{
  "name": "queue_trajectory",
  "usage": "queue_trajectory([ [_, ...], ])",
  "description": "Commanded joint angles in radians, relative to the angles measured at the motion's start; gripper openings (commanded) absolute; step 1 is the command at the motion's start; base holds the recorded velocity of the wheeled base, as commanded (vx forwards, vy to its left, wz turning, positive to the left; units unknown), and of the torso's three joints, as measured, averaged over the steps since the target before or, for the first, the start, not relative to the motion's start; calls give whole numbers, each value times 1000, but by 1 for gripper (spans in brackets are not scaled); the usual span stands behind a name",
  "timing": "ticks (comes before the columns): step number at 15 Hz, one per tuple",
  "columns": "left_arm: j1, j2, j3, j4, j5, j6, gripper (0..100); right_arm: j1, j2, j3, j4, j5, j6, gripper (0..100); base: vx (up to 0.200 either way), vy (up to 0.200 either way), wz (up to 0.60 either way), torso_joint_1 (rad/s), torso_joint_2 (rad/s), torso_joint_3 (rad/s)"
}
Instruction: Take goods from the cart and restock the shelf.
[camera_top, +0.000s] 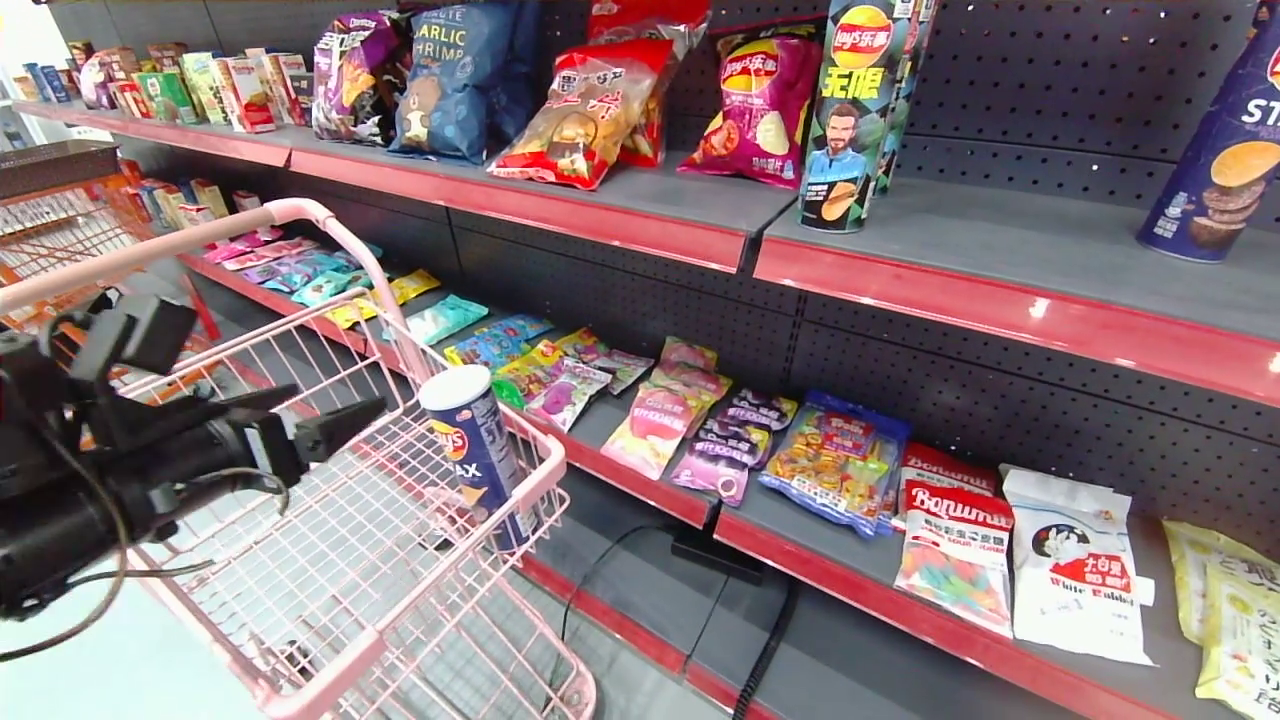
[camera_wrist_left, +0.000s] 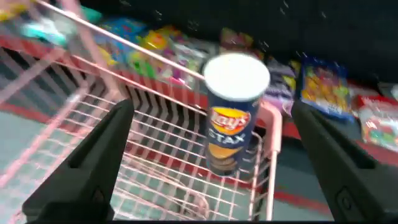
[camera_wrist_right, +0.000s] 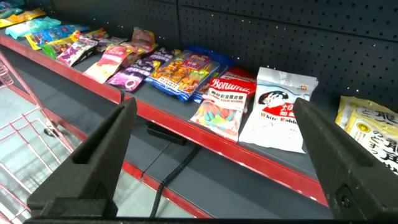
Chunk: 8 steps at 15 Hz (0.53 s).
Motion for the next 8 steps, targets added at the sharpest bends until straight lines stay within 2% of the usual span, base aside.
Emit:
queue_trajectory([
  [1,-59,215,-29,-37,-44,9,100,0,1,0,0,1,0,100,0,0,0,0,0,0],
  [4,-73,303,-96,-39,-50,50,100,0,1,0,0,1,0,100,0,0,0,0,0,0],
  [8,-95,378,-188,-37,-56,55,100,0,1,0,0,1,0,100,0,0,0,0,0,0],
])
